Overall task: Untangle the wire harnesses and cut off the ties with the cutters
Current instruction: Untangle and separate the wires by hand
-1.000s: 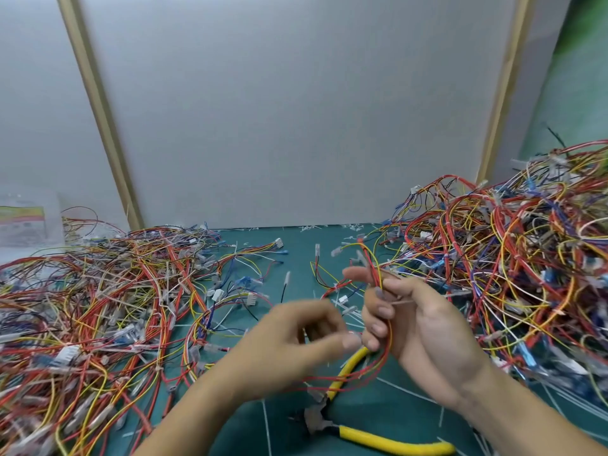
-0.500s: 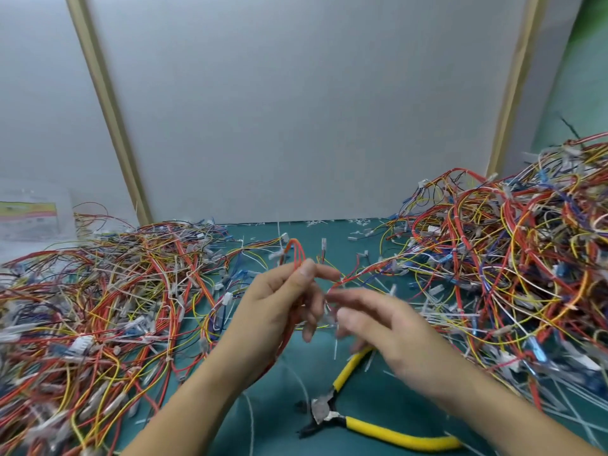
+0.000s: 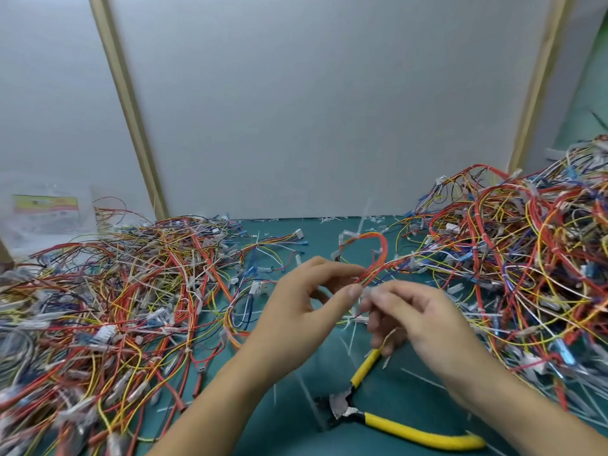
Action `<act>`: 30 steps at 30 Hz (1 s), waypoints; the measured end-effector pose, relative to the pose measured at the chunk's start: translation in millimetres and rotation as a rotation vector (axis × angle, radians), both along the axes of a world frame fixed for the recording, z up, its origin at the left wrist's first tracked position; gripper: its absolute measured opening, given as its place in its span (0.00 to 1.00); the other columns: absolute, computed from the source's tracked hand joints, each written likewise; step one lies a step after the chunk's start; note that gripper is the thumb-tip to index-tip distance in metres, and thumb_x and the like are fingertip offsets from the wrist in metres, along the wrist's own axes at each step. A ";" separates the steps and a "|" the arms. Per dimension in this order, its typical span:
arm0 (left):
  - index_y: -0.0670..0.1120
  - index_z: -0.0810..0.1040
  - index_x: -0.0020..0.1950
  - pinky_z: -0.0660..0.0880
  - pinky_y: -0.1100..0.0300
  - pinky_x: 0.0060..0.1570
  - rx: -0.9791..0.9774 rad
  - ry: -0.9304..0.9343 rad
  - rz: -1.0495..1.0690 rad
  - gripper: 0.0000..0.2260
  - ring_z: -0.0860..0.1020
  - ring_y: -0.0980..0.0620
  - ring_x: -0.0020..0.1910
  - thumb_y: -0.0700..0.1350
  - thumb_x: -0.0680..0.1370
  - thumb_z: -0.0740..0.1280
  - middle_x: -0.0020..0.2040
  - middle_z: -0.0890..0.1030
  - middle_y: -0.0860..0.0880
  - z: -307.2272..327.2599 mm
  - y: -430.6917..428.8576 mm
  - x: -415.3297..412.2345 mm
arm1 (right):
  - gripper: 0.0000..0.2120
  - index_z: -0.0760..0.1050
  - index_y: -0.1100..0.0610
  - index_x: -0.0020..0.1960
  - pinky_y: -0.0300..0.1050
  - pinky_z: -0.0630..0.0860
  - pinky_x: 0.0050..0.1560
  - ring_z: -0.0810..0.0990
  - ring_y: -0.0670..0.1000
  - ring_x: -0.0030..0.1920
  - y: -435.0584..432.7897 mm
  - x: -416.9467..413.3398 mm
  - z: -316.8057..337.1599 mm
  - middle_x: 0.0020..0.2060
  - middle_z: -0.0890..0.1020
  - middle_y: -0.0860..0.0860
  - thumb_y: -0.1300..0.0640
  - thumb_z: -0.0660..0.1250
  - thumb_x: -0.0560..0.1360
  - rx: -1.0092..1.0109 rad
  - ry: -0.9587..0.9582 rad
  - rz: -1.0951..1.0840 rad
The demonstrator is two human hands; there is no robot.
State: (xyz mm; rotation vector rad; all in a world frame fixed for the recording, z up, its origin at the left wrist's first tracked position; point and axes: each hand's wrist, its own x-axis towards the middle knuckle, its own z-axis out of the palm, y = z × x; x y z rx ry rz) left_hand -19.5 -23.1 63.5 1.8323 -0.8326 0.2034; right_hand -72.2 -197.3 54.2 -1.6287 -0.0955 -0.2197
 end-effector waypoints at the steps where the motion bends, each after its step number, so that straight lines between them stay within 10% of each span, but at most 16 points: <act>1: 0.51 0.84 0.53 0.75 0.61 0.43 0.081 -0.068 0.055 0.08 0.80 0.54 0.46 0.50 0.77 0.68 0.44 0.81 0.53 -0.5 -0.4 -0.4 | 0.13 0.82 0.59 0.39 0.40 0.74 0.26 0.78 0.52 0.28 -2.6 0.9 1.4 0.29 0.79 0.54 0.59 0.64 0.80 0.040 -0.012 -0.037; 10: 0.52 0.83 0.41 0.75 0.51 0.42 0.063 0.079 0.010 0.07 0.75 0.57 0.38 0.52 0.74 0.67 0.42 0.77 0.53 9.9 3.7 -4.4 | 0.14 0.85 0.52 0.43 0.39 0.78 0.29 0.82 0.48 0.34 -16.6 4.0 8.6 0.37 0.83 0.52 0.56 0.62 0.81 0.228 -0.016 -0.143; 15: 0.53 0.79 0.38 0.73 0.54 0.42 0.080 0.071 0.008 0.07 0.74 0.54 0.39 0.46 0.76 0.71 0.42 0.74 0.53 5.8 2.2 -4.1 | 0.16 0.85 0.56 0.47 0.42 0.80 0.33 0.83 0.52 0.37 -7.2 -1.1 4.2 0.41 0.86 0.55 0.45 0.68 0.72 0.111 0.038 0.048; 19: 0.49 0.82 0.39 0.65 0.70 0.41 0.102 0.069 0.032 0.08 0.73 0.59 0.41 0.51 0.76 0.70 0.42 0.76 0.50 3.2 -1.6 -4.5 | 0.07 0.82 0.60 0.44 0.40 0.73 0.28 0.74 0.51 0.27 -6.5 0.8 -0.9 0.27 0.76 0.52 0.58 0.68 0.77 -0.028 -0.048 0.049; 30: 0.49 0.81 0.35 0.69 0.70 0.35 0.128 0.185 0.043 0.10 0.75 0.58 0.33 0.45 0.76 0.72 0.43 0.79 0.45 -0.3 -7.2 -3.2 | 0.10 0.77 0.53 0.41 0.46 0.60 0.33 0.62 0.47 0.29 -12.6 -0.5 -9.0 0.26 0.64 0.47 0.48 0.65 0.76 -0.402 -0.163 0.020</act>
